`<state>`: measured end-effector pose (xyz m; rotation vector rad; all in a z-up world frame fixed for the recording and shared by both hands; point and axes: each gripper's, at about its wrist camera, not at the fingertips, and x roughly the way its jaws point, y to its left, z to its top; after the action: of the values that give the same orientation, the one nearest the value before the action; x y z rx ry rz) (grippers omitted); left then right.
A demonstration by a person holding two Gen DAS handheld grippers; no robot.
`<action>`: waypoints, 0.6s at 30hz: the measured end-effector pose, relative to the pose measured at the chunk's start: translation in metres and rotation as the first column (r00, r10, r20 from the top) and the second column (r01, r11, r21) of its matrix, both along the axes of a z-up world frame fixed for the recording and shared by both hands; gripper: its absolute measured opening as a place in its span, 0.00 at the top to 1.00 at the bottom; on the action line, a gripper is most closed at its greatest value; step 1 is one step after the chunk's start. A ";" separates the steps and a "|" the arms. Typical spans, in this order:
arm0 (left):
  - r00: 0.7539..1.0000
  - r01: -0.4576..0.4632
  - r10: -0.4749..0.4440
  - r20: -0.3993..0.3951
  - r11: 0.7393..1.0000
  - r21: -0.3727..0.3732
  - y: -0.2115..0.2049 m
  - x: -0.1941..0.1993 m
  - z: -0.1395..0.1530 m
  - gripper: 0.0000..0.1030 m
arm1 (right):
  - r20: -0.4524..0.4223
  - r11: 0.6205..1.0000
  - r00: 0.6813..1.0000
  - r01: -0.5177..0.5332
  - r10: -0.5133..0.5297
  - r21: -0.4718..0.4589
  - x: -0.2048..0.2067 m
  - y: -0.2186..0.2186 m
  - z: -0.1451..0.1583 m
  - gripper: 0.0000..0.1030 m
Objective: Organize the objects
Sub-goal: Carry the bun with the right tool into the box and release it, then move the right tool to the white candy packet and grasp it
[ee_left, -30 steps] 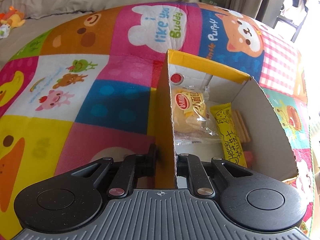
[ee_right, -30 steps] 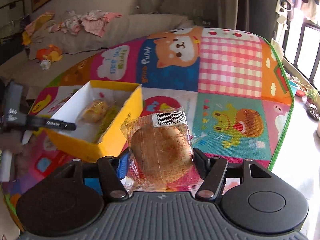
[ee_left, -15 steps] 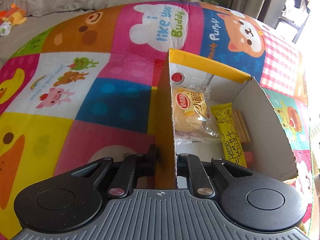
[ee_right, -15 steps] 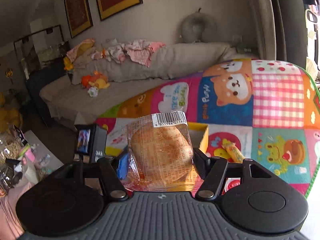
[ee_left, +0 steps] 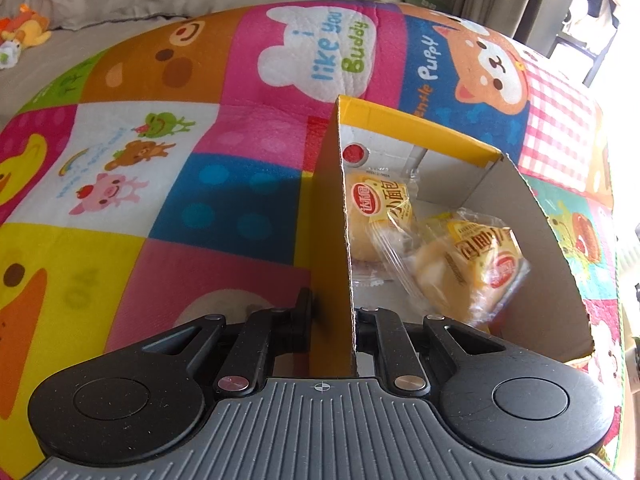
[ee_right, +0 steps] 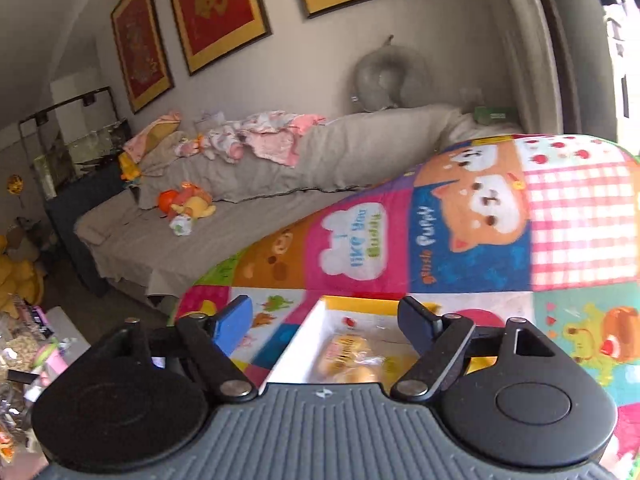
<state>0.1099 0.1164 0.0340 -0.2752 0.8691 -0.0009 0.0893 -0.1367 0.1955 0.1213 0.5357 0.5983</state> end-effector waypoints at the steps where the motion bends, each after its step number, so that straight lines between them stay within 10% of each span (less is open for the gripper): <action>1: 1.000 0.000 0.000 0.001 1.000 -0.001 0.000 0.000 0.000 0.86 | -0.002 1.000 1.000 0.020 -0.020 -0.019 0.000 -0.007 -0.004 0.21; 18: 1.000 0.004 -0.004 -0.004 1.000 0.021 -0.003 -0.001 0.001 0.87 | -0.161 0.949 0.954 0.214 -0.254 -0.232 -0.017 -0.121 -0.107 0.18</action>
<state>0.1092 0.1131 0.0353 -0.2533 0.8727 0.0049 0.0722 -0.2573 0.0888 0.0385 0.7550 0.2945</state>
